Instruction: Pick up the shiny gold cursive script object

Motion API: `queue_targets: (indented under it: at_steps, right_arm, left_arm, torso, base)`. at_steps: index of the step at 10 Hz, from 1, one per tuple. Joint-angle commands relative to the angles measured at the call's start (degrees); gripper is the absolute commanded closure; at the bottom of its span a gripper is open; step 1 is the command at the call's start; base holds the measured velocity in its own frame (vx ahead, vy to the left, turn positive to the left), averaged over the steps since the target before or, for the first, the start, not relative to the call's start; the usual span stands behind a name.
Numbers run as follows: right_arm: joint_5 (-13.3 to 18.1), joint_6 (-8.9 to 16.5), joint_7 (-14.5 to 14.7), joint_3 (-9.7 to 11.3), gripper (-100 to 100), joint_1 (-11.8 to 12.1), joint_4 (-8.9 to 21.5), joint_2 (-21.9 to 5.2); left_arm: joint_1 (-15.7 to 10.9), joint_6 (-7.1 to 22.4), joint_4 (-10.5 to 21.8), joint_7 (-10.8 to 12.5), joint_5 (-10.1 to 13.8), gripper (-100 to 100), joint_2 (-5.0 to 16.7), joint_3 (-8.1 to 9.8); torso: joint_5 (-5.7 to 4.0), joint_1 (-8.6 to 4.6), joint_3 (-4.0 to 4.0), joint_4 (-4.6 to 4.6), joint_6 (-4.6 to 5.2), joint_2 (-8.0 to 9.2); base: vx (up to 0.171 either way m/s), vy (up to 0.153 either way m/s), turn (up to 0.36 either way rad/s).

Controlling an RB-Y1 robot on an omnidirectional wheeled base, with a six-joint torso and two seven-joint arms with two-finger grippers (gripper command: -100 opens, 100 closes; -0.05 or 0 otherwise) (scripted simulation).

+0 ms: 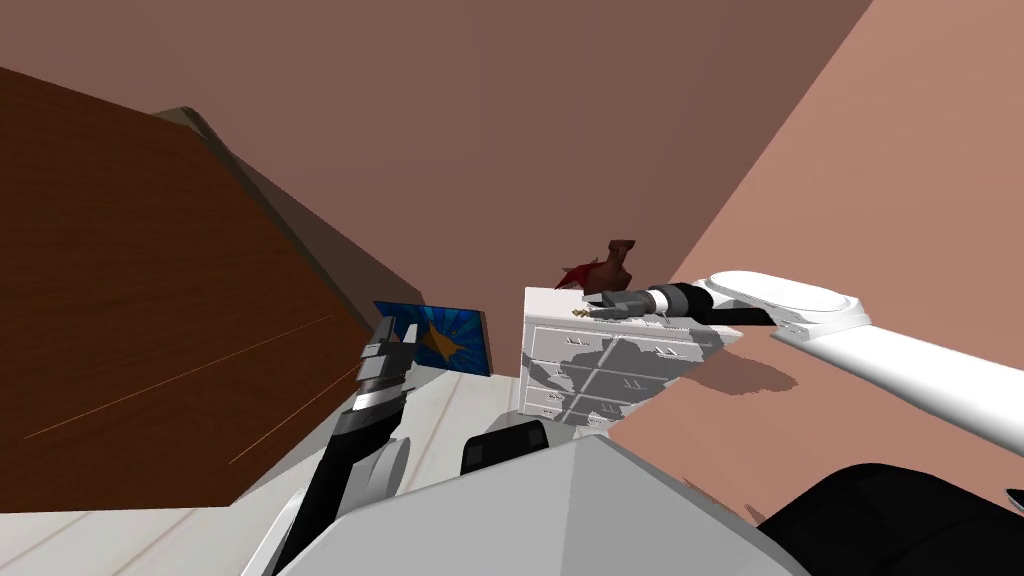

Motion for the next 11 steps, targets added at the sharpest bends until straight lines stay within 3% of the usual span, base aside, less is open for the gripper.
queue_targets:
  at_steps: [1,11]
  right_arm:
    - [1.8,-0.8,-1.9,-0.8,-100,0.8,0.8,-2.9]
    - [9.0,-3.4,-9.2,-2.7,-100,4.4,3.5,-19.3]
  left_arm:
    - [0.0,0.0,0.0,0.0,0.0,0,0.0,0.00]
    - [0.0,0.0,0.0,0.0,0.0,0,0.0,0.00]
  torso:
    - [0.00,0.00,0.00,0.00,0.00,0.00]
    - [-0.01,0.03,0.02,0.01,0.02,0.03]
  base:
    - [-0.041,-0.072,0.178]
    - [-0.037,-0.071,0.139]
